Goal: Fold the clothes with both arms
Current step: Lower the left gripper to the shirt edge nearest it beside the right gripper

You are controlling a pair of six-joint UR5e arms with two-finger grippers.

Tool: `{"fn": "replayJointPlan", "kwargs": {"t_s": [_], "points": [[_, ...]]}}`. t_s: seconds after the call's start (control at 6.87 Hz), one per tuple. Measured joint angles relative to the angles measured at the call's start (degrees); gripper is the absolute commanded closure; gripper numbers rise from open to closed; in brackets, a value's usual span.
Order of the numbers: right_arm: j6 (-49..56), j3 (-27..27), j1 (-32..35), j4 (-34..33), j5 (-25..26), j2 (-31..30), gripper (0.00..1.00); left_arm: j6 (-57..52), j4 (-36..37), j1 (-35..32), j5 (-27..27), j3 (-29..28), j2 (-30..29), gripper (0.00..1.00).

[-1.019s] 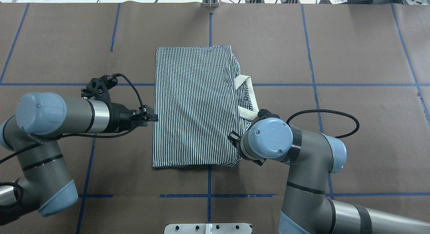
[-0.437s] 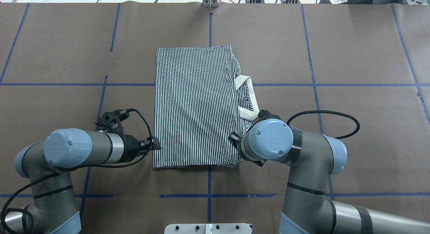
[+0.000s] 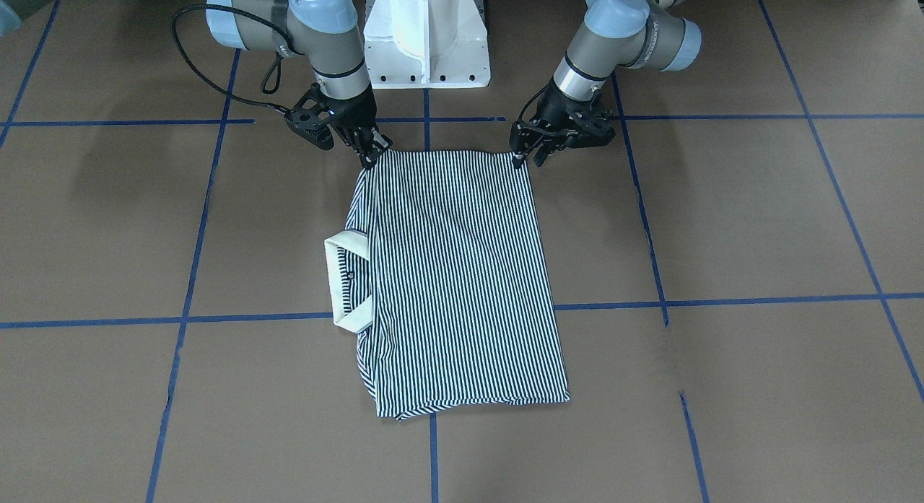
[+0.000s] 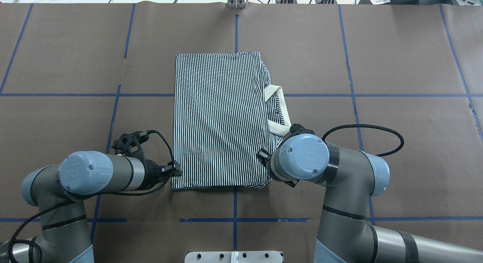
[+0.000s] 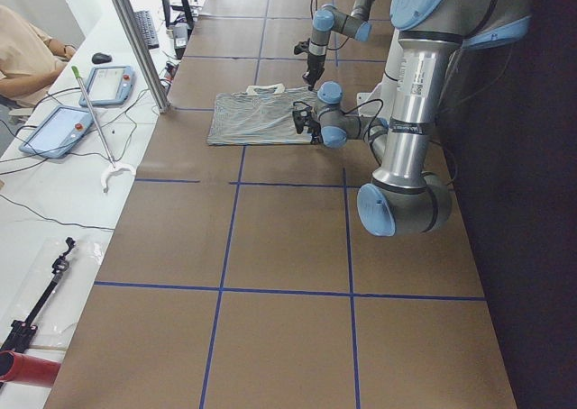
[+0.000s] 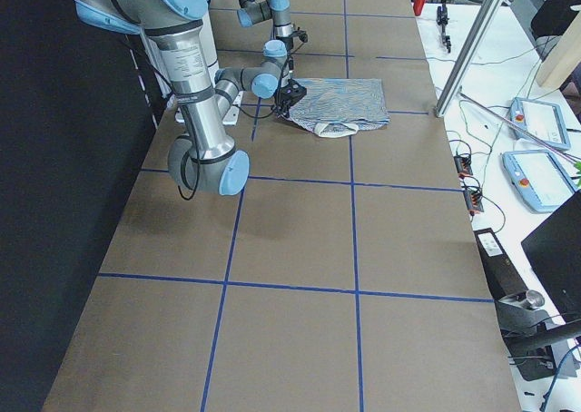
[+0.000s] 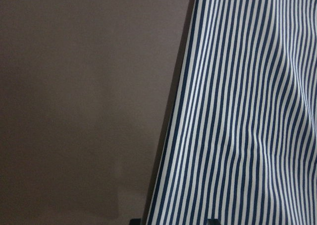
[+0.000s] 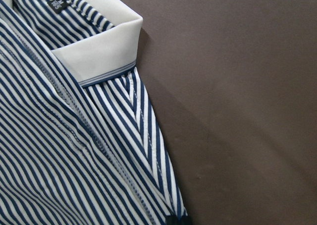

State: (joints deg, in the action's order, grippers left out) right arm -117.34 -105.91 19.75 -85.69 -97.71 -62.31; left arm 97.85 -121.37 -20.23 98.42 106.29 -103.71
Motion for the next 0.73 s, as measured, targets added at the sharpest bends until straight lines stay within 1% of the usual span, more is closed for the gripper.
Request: {"fn": "replayJointPlan", "kwargs": {"t_s": [0.44,0.58,0.73], "points": [[0.0,0.0,0.0,0.0,0.0,0.0,1.0,1.8,3.3,1.4,0.0,-0.1,-1.6,0.49],[0.0,0.0,0.0,0.0,0.0,0.0,1.0,1.9,4.1,1.6,0.0,-0.1,-1.8,0.52],[0.0,0.0,0.0,0.0,0.0,0.0,1.0,1.9,4.5,1.7,0.0,-0.2,-1.8,0.54]]}}
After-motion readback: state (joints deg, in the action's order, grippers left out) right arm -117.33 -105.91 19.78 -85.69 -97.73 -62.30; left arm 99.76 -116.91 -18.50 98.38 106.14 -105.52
